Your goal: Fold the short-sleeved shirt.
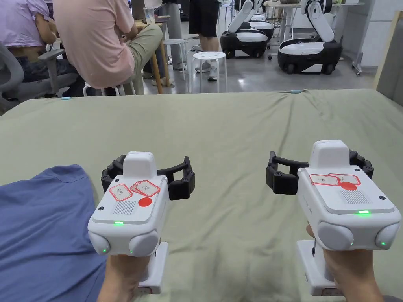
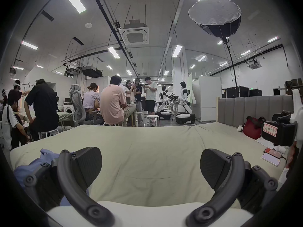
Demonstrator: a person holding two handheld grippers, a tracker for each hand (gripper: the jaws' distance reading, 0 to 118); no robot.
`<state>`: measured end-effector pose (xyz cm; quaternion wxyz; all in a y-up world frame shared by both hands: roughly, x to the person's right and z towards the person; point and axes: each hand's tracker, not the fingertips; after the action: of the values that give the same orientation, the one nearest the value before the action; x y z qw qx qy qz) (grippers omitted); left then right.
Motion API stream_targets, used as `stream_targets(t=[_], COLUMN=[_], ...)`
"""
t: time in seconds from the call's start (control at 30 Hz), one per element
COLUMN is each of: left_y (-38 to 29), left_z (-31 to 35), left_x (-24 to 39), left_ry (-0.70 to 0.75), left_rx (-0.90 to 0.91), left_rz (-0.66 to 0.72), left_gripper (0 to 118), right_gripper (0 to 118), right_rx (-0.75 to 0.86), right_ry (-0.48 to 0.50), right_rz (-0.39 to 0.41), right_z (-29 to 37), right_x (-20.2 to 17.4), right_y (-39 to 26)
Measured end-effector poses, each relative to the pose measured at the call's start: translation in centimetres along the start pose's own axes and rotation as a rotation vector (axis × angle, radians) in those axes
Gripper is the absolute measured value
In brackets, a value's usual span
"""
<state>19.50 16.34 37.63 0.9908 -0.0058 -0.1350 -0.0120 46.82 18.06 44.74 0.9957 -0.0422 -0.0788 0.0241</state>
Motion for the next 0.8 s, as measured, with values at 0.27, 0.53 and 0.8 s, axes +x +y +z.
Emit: stream_targets(t=[0.27, 0.53, 0.8], left_y=[-0.05, -0.14, -0.28], left_z=[-0.08, -0.29, -0.15], left_x=[0.14, 0.58, 0.64], left_ry=[-0.005, -0.020, -0.043], left_rx=[-0.008, -0.006, -0.016], left_rz=[-0.009, -0.024, -0.018], left_gripper=[118, 118, 20], right_gripper=[118, 118, 16], right_rx=[-0.003, -0.011, 0.001], right_ry=[0.000, 0.001, 0.026], right_rz=[0.010, 0.019, -0.029], right_z=[-0.19, -0.44, -0.08], right_x=[-0.03, -0.15, 0.18], right_y=[0.02, -0.44, -0.38])
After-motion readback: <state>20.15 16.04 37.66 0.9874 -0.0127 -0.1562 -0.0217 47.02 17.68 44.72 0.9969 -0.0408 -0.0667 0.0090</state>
